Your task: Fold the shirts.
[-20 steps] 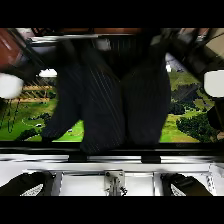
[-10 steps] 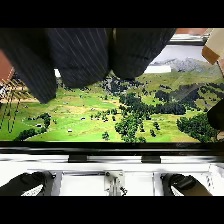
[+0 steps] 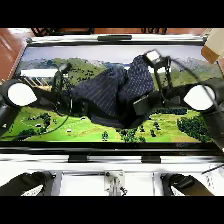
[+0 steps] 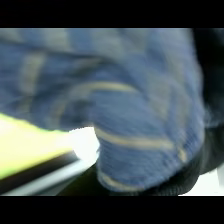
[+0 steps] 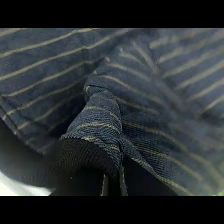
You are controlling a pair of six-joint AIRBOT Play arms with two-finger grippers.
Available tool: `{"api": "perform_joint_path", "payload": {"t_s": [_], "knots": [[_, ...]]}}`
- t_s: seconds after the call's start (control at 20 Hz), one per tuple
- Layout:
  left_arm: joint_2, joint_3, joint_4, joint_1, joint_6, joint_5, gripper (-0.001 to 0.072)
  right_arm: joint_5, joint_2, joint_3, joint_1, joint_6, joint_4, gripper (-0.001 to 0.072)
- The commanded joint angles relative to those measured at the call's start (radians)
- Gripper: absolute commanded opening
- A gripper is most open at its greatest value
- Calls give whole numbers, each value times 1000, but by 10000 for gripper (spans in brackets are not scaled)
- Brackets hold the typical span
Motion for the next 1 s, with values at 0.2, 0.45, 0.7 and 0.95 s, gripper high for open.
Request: {"api": "perform_joint_path", "payload": {"t_s": [0.2, 0.45, 0.7, 0.95], "knots": [[81, 114, 12, 1, 22, -342, 65, -24, 39, 101, 0, 150, -67, 105], [77, 164, 28, -16, -76, -479, 65, -109, 84, 134, 1, 183, -28, 104], [28, 163, 21, -49, 28, -319, 116, -78, 49, 133, 1, 174, 5, 104], [25, 264, 133, 69, 129, -475, 720, -61, -7, 133, 1, 173, 5, 104]]}}
